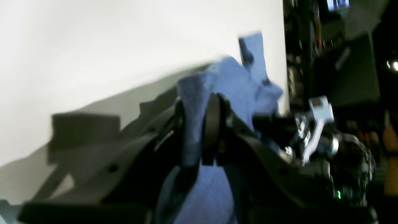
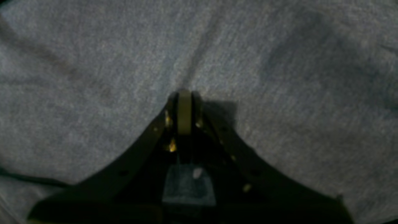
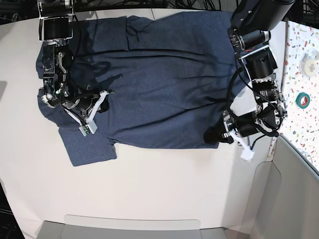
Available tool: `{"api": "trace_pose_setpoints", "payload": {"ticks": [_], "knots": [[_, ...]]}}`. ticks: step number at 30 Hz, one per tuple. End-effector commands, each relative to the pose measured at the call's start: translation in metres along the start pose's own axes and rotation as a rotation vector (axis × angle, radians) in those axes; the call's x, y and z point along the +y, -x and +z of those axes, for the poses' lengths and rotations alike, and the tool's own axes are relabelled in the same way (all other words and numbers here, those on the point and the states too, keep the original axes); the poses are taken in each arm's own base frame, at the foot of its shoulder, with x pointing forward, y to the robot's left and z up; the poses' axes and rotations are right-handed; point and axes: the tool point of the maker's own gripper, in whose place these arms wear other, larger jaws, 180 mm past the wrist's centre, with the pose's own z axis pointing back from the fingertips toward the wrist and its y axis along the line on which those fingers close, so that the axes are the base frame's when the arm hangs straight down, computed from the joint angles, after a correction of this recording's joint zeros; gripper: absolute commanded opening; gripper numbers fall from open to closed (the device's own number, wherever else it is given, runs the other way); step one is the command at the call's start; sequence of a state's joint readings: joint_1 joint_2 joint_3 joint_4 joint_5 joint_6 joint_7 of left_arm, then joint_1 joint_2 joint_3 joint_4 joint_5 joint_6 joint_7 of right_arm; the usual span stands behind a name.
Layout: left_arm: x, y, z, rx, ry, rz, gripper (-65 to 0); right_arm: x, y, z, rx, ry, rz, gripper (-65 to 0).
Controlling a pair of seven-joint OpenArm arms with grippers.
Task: Layout the t-shirt on the table in an organized manner, then fold the t-shirt properly
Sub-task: 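Grasp the hem corners with both grippers, then pull the hem corners apart and away from the collar to straighten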
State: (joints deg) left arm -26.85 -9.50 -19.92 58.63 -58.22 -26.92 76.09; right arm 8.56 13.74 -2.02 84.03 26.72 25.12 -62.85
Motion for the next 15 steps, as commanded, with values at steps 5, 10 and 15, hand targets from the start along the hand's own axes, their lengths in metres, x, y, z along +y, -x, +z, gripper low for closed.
{"api": "trace_pose_setpoints", "payload": {"ticks": [5,10,15], "knots": [[-0.008,-0.045,0.014,-0.149,0.001,-0.051,-58.6,-0.004,0.016,-0.003,0.094,0.055,0.065,-65.0],[-0.009,-0.064,0.017,-0.257,0.005,-0.050,-58.6,-0.001,0.023,-0.004,0.108,0.048,0.066,-65.0],[-0.018,-0.075,0.008,-0.329,0.015,-0.077,-58.6,0.005,0.024,-0.007,0.117,0.037,0.084,-65.0]]}}
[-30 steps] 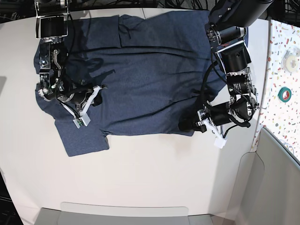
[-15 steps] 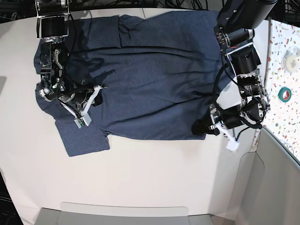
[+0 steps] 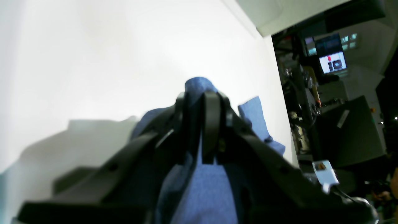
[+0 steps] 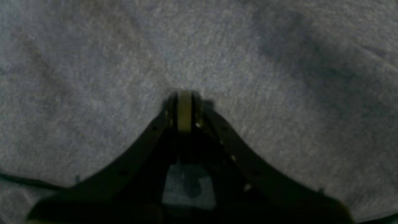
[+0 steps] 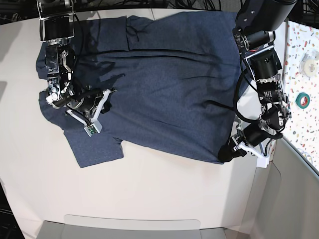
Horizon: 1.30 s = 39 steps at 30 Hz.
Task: Layout the t-shirt on the table in an organized manner, then fold the t-shirt properly
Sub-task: 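Pull the hem corners apart and away from the collar to straighten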
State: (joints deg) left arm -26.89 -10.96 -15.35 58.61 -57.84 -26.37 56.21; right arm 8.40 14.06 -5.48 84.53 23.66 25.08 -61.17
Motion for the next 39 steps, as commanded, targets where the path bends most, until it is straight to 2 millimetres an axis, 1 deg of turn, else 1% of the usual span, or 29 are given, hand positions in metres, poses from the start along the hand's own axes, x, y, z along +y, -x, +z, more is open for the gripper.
{"api": "trace_pose_setpoints", "payload": {"ticks": [1,3,5,7,10,12,14,16,18,20,21,23,24,25,26,27,28,30,32,33,34,35,37,38,39], "knots": [[-0.018,-0.022,-0.006,-0.056,0.044,-0.041,-58.6,-0.001,0.023,-0.002,0.104,0.016,0.010,-65.0],[-0.019,-0.018,-0.018,-0.068,0.046,-0.043,-58.6,-0.001,0.023,-0.002,0.104,0.016,0.010,-65.0],[-0.017,-0.020,-0.029,-0.082,0.039,-0.034,-58.6,-0.001,0.023,-0.002,0.104,0.016,0.010,-65.0],[0.000,-0.025,-0.035,-0.106,-0.003,-0.011,-58.6,-0.001,0.023,-0.002,0.102,0.016,0.011,-65.0],[0.019,-0.031,-0.046,-0.157,-0.057,0.021,-58.6,0.000,0.023,-0.002,0.103,0.015,0.011,-65.0],[0.038,-0.042,-0.041,-0.196,-0.112,0.021,-58.6,0.000,0.022,-0.001,0.100,0.016,0.013,-65.0],[0.049,-0.044,-0.041,-0.217,-0.149,0.022,-58.6,0.000,0.022,-0.001,0.099,0.016,0.014,-65.0],[0.062,-0.053,-0.033,-0.242,-0.190,0.009,-58.6,0.000,0.022,-0.001,0.099,0.017,0.012,-65.0],[0.074,-0.057,-0.026,-0.250,-0.249,0.008,-58.5,-0.002,0.018,-0.001,0.093,0.020,0.012,-65.0],[0.094,-0.064,-0.014,-0.266,-0.346,0.031,-58.1,-0.002,0.015,0.000,0.086,0.021,0.013,-65.0],[0.100,-0.066,-0.010,-0.272,-0.376,0.039,-57.2,-0.002,0.011,0.000,0.078,0.023,0.016,-65.0],[0.105,-0.063,-0.008,-0.257,-0.408,0.057,-51.4,-0.003,0.000,0.001,0.056,0.025,0.017,-65.0],[0.103,-0.060,-0.010,-0.232,-0.405,0.060,-47.1,-0.004,-0.003,0.001,0.048,0.027,0.009,-65.0],[0.098,-0.060,-0.012,-0.208,-0.392,0.058,-42.3,-0.004,-0.010,0.002,0.033,0.029,0.012,-65.0],[0.088,-0.063,-0.016,-0.195,-0.368,0.046,-38.4,-0.006,-0.020,0.005,0.012,0.036,0.020,-65.0],[0.079,-0.066,-0.018,-0.188,-0.346,0.031,-37.5,-0.008,-0.026,0.006,-0.001,0.040,0.024,-65.0],[0.071,-0.070,-0.020,-0.183,-0.327,0.015,-37.8,-0.009,-0.035,0.009,-0.020,0.046,0.032,-65.0],[0.056,-0.081,-0.018,-0.172,-0.295,-0.023,-38.8,-0.013,-0.060,0.017,-0.073,0.062,0.052,-65.0],[0.034,-0.088,-0.022,-0.148,-0.248,-0.067,-39.3,-0.017,-0.084,0.025,-0.123,0.076,0.069,-65.0],[0.018,-0.093,-0.023,-0.140,-0.215,-0.096,-39.7,-0.019,-0.096,0.030,-0.149,0.085,0.078,-65.0],[0.007,-0.096,-0.021,-0.138,-0.188,-0.112,-40.1,-0.022,-0.108,0.034,-0.172,0.093,0.083,-65.0],[0.002,-0.094,-0.016,-0.130,-0.173,-0.115,-40.5,-0.028,-0.116,0.039,-0.193,0.105,0.078,-65.0],[-0.016,-0.093,-0.004,-0.124,-0.127,-0.149,-41.9,-0.043,-0.128,0.051,-0.239,0.134,0.043,-65.0],[-0.022,-0.086,0.000,-0.100,-0.116,-0.167,-43.1,-0.052,-0.129,0.057,-0.257,0.148,0.015,-65.0],[-0.027,-0.074,0.002,-0.057,-0.108,-0.195,-44.8,-0.062,-0.130,0.064,-0.276,0.161,-0.017,-65.0]]}}
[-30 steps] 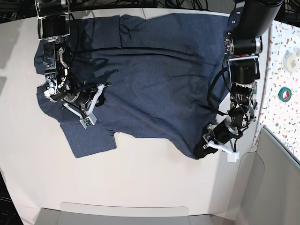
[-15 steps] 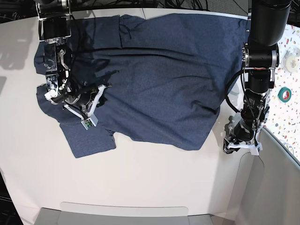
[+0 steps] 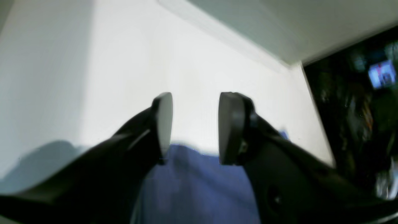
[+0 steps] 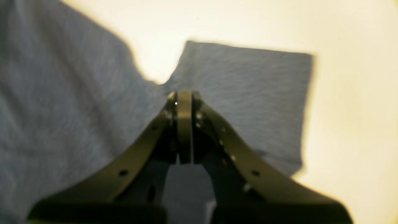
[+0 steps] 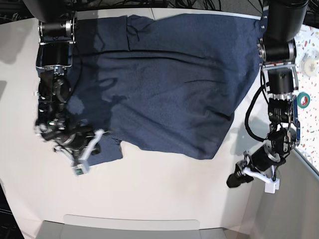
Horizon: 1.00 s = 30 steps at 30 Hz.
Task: Layout the t-shirt on the table in an organized manner, then fold the t-shirt properly
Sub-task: 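Pull the hem corners apart and away from the collar to straighten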
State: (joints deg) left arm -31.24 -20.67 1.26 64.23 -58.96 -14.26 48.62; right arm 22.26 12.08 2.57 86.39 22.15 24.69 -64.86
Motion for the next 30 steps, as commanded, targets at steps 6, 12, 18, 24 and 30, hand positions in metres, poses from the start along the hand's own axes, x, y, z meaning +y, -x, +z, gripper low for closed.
{"api": "trace_pose_setpoints", "payload": {"ticks": [6,12,18,24,30], "knots": [[-0.022,0.084,-0.007,0.298,0.035,-0.110,-64.2,-0.041,0.028,0.021,0.077,0.084,-0.102,-65.0],[-0.016,0.150,-0.019,0.466,-0.049,-0.286,-64.9,-0.042,0.064,0.018,0.171,0.109,-0.109,-65.0],[0.010,0.153,-0.029,0.455,-0.288,-0.414,-64.9,-0.061,0.105,-0.001,0.283,0.184,-0.113,-65.0],[0.023,0.147,-0.028,0.451,-0.384,-0.537,-64.9,-0.070,0.132,-0.028,0.346,0.179,-0.152,-65.0],[0.037,0.137,-0.031,0.404,-0.423,-0.563,-62.5,-0.069,0.109,-0.062,0.309,0.145,-0.127,-65.0]]}}
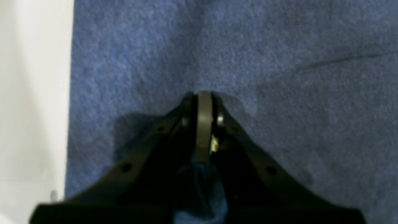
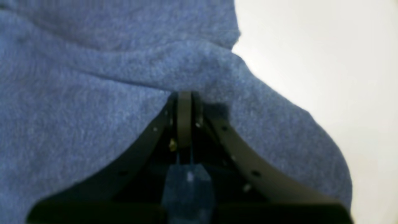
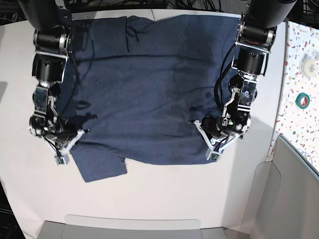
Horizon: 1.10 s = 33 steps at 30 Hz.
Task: Layout the t-shirt on the table in an organized manner, then fold the t-shirt properly
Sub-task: 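Pull the hem corners apart and away from the collar to straighten, then release the hem and move both grippers to the shirt's side edges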
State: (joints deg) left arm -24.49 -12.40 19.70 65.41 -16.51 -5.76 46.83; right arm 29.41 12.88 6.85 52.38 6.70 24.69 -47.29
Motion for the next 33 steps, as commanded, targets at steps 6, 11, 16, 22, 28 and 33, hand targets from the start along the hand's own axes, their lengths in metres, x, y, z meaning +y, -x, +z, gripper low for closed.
{"api": "trace_pose_setpoints", "payload": {"ticks": [6,11,16,22,28,33], "knots": [[0.034,-0.016,-0.016,-0.034,-0.064,0.043,-61.1,0.027,-0.028,-0.019,0.035,-0.026,0.132,-65.0],[0.046,-0.036,-0.027,-0.093,-0.081,0.084,-57.4,0.034,-0.060,-0.018,0.000,-0.042,0.121,-65.0],[0.053,-0.058,-0.026,-0.131,-0.092,0.092,-51.1,0.027,-0.072,-0.014,-0.020,-0.022,0.114,-65.0],[0.054,-0.086,-0.016,-0.189,-0.089,0.094,-44.7,0.004,-0.092,-0.002,-0.075,0.048,0.079,-65.0],[0.078,-0.132,0.040,-0.289,-0.076,0.256,-44.6,-0.005,-0.122,0.030,-0.244,0.054,0.036,-65.0],[0.078,-0.119,0.083,-0.291,-0.053,0.232,-44.6,-0.017,-0.111,0.070,-0.320,-0.008,-0.153,-65.0]]}}
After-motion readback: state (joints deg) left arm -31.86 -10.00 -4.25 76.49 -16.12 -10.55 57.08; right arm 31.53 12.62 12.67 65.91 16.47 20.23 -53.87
